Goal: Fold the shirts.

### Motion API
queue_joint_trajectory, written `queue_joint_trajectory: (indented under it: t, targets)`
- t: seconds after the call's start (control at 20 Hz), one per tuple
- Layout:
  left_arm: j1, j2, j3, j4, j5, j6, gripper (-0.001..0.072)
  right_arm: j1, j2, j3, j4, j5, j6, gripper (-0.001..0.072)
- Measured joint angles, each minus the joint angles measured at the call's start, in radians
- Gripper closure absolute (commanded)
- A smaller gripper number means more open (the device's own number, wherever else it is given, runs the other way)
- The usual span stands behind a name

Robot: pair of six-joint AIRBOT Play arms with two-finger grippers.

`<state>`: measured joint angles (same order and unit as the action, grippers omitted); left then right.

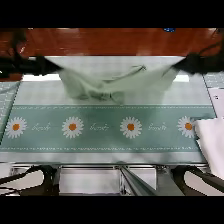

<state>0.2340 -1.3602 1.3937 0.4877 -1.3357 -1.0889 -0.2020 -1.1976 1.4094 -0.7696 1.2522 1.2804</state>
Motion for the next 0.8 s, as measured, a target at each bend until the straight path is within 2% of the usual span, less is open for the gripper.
queue_joint_trajectory:
  t: [0.2, 0.35, 0.8]
  targets:
    - [0.028, 0.069, 0.395, 0.047, -0.018, -0.121, 0.0689, 0.001, 0.033, 0.410, -0.080, 0.056, 0.053, 0.0684]
    - [0.045, 0.138, 0.598, 0.151, -0.053, -0.198, 0.0689, 0.002, 0.124, 0.548, -0.136, 0.068, 0.071, 0.0684]
    - [0.034, 0.494, 0.700, 0.341, -0.106, -0.259, 0.0688, 0.002, 0.436, 0.622, -0.381, 0.163, 0.126, 0.0684]
